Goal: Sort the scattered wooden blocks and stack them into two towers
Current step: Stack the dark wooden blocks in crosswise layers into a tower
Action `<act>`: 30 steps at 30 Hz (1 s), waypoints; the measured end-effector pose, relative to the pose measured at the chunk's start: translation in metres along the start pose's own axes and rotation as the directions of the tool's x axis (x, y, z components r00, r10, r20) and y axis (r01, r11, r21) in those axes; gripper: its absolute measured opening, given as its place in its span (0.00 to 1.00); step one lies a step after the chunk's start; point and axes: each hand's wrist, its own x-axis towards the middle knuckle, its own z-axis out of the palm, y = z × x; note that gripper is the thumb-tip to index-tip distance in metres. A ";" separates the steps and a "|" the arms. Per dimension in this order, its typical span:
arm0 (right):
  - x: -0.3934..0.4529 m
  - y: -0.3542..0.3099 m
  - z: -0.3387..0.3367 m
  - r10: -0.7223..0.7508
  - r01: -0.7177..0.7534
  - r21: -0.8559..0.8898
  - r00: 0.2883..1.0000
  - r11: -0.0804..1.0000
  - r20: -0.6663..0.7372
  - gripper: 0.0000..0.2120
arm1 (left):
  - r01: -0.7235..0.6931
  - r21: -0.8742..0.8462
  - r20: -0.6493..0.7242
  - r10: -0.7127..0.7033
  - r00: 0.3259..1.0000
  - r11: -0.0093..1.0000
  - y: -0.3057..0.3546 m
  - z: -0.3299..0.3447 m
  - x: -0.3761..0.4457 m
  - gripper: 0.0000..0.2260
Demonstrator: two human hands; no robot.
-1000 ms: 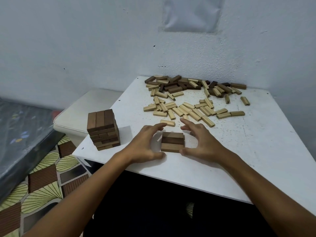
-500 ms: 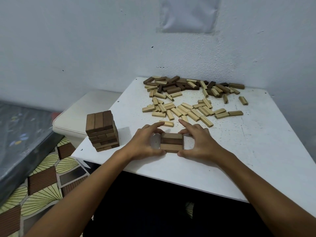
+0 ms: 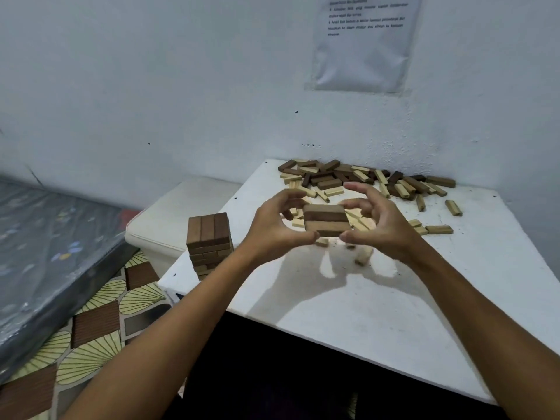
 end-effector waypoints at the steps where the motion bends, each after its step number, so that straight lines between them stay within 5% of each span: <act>1: 0.005 -0.006 0.001 -0.020 0.020 0.012 1.000 1.000 -0.001 0.39 | 0.004 -0.008 -0.015 -0.004 1.000 1.000 0.004 -0.007 0.002 0.30; 17: 0.087 -0.063 0.107 -0.196 0.179 0.096 0.954 0.979 0.226 0.39 | 0.132 0.121 -0.159 -0.113 0.981 0.984 -0.020 -0.144 -0.029 0.34; 30: 0.097 -0.059 0.147 -0.173 0.151 0.090 0.926 0.984 0.335 0.39 | 0.220 0.142 -0.135 -0.201 0.970 0.965 -0.052 -0.167 -0.050 0.38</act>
